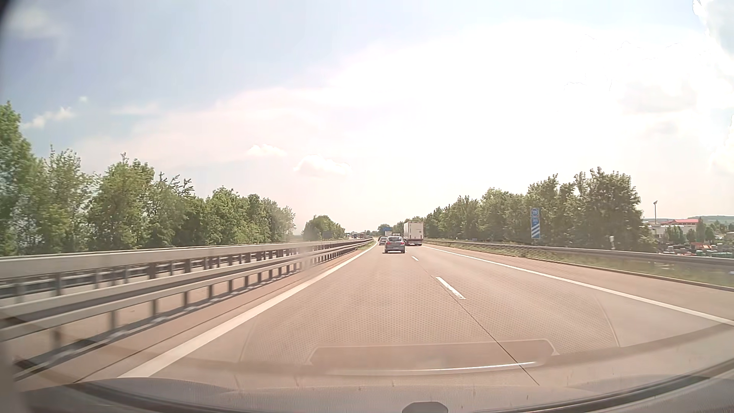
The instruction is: Follow the waypoints while adhering to traffic rules and regulations
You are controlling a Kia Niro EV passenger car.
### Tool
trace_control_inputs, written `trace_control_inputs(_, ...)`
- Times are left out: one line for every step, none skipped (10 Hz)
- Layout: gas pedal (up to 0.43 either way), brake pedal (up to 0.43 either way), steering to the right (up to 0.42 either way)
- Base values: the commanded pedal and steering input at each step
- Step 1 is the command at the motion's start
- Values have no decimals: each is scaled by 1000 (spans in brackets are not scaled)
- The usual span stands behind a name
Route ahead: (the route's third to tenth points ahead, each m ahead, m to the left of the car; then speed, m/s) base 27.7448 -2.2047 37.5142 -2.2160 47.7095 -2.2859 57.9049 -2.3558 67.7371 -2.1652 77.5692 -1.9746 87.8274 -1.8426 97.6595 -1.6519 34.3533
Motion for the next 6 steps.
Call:
trace_control_inputs(150, 0, -4)
trace_control_inputs(150, 0, -4)
trace_control_inputs(138, 0, -4)
trace_control_inputs(138, 0, -4)
trace_control_inputs(130, 0, -4)
trace_control_inputs(118, 0, -4)
